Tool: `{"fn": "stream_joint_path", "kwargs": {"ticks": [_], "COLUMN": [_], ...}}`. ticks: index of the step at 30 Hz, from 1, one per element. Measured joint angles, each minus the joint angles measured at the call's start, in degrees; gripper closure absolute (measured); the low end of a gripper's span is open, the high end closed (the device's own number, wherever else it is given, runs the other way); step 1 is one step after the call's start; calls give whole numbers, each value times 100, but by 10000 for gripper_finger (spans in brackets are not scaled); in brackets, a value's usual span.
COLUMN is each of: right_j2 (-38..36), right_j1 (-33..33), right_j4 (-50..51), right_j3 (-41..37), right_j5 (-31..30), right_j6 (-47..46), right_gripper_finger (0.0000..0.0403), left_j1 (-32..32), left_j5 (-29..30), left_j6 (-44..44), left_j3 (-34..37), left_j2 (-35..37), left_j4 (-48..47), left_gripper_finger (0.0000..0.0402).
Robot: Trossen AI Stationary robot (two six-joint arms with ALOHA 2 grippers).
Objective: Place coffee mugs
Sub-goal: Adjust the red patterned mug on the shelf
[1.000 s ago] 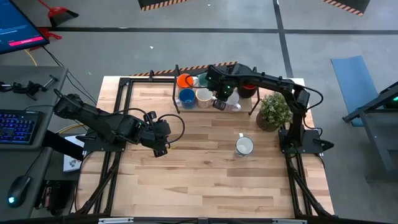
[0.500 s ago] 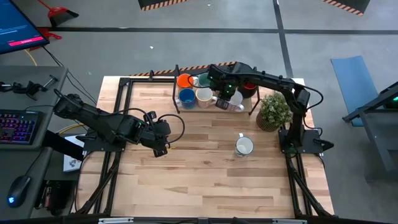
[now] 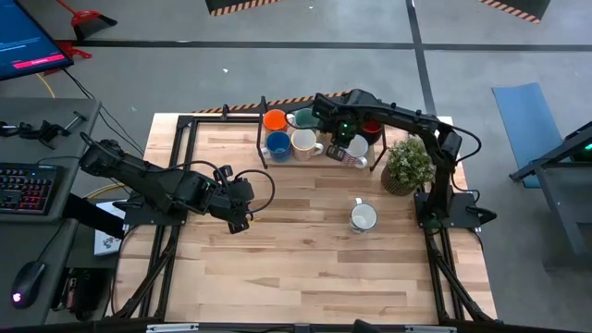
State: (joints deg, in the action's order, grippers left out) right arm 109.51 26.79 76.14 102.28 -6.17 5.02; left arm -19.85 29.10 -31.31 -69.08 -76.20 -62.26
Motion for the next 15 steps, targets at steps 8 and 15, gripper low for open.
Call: {"fn": "stream_joint_path", "kwargs": {"ticks": [8,15], "right_j2": [0,0], "right_j1": [18,-99], "right_j4": [-132,20], "right_j3": [0,0], "right_j5": [3,372], "right_j6": [65,146], "right_gripper_finger": [371,371], "left_j1": [2,2], "left_j5": [0,0], "left_j6": [3,94], "left_j3": [0,0], "left_j2": [0,0], "left_j4": [0,0], "left_gripper_finger": [273,273]}}
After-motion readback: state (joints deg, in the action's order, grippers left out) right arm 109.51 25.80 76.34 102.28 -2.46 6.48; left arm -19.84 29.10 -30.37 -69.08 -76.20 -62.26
